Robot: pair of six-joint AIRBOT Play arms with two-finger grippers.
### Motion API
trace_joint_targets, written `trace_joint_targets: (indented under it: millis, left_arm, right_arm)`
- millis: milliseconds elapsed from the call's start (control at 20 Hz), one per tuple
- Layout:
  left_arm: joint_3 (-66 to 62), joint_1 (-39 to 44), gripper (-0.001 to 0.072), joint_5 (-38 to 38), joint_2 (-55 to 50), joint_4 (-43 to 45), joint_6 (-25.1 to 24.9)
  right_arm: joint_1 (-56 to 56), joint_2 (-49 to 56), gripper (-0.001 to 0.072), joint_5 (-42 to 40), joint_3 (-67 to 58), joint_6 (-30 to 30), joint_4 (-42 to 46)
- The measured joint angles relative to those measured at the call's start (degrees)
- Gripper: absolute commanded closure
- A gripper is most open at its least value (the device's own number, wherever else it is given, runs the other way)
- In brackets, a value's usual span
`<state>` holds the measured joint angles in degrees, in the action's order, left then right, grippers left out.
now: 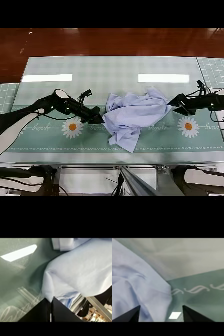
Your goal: Fold the shirts.
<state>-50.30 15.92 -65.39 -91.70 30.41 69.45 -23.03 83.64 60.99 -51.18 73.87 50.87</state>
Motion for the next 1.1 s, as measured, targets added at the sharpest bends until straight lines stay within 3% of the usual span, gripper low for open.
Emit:
trace_joint_targets:
  millis: [50, 100, 200, 450, 650, 1100]
  left_arm:
    - [0.0, 0.0, 0.0685, -0.1, 0.0, 0.0, 0.0]
    - [0.0, 0.0, 0.0685, -0.1, 0.0, 0.0, -0.1]
    - [-0.2, -0.2, 0.0685, -0.2, 0.0, 0.0, -0.6]
    - [-3.7, -2.6, 0.0687, -0.5, 2.8, 0.0, -1.3]
    - [-10.9, -7.0, 0.0686, -0.9, 10.9, 0.2, -1.5]
    - [-42.6, -16.0, 0.0686, -1.1, 29.7, 0.0, -1.5]
  right_arm:
    - [1.0, 0.1, 0.0174, -2.0, 0.8, 0.2, -1.7]
    - [2.0, 0.2, 0.0305, -4.1, 1.4, 0.3, -2.6]
    - [4.0, 0.4, 0.0689, -8.4, 2.2, 0.5, -3.9]
    - [5.9, -1.4, 0.0692, -10.9, 0.8, -1.7, -10.7]
    - [4.0, -9.0, 0.0692, -9.4, -5.3, -5.5, -12.0]
    - [1.8, -31.5, 0.0692, -11.1, -22.4, -8.0, -11.6]
